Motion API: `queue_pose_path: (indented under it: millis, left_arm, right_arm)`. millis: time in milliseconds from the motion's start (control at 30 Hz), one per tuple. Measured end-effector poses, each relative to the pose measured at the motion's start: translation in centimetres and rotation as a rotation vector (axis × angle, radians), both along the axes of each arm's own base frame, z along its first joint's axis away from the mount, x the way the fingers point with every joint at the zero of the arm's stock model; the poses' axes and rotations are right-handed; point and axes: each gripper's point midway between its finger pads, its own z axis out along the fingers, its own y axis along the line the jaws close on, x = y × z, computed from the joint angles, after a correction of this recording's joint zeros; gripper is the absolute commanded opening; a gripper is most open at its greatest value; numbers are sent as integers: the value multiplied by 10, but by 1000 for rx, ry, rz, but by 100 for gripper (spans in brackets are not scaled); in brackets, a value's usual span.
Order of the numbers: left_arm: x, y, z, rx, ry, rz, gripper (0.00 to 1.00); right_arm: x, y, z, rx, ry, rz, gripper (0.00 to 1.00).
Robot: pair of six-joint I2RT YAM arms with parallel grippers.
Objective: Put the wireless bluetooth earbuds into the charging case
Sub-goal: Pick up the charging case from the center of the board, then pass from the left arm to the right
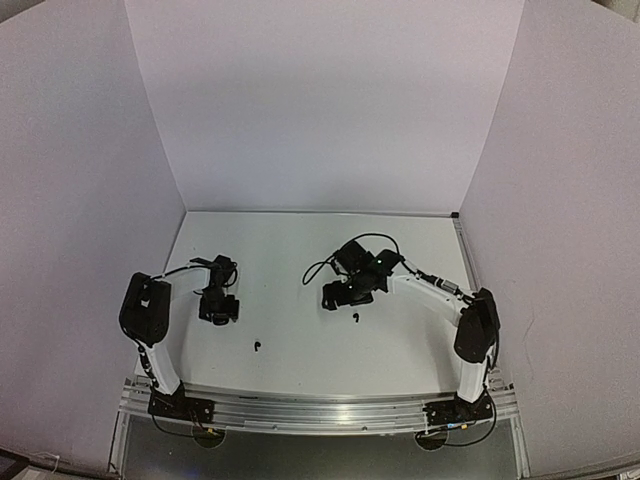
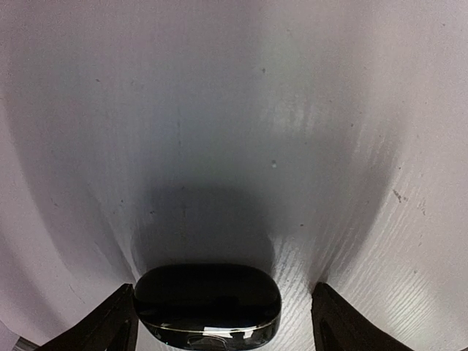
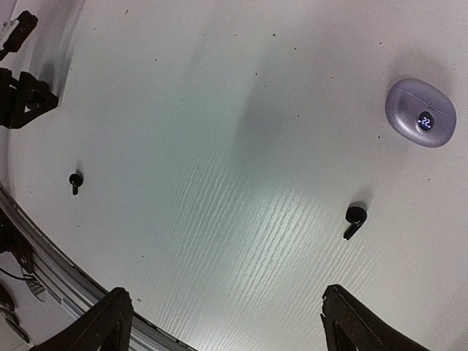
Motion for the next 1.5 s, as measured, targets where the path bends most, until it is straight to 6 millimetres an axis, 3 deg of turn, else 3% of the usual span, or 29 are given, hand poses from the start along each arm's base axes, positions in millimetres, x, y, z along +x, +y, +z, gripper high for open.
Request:
queue_pose_path:
  millis: [267,533,867,1000,1133,1300,1400,1500]
  left_arm:
    - [3,-3,-1,-10,-11,3,54]
    - [5,-3,0,-7,-24,12,3]
    - [-2,-11,10,-76,-52,-19,0]
    - [5,-23,51,-139,-176,-105,0]
    - [11,-50,123,-206,-453,-324,0]
    - [-21,-95,221,-327,-897,-691,0]
    - [-42,-106,252,-347,-1064,-844,0]
    - [-47,-118,266,-323,-1157,-954,0]
  right_arm:
    - [1,-1,6,7,-14,-4,87]
    - [1,-3,14,14,-30,-7,87]
    - [1,3,23,39,-36,4,87]
    - [5,18,50,97,-78,30,87]
    - [6,47,85,194,-142,92,87]
    - [-8,105,119,340,-216,208,87]
    - [-24,142,128,414,-243,281,86]
    - [-41,166,128,456,-254,328,85]
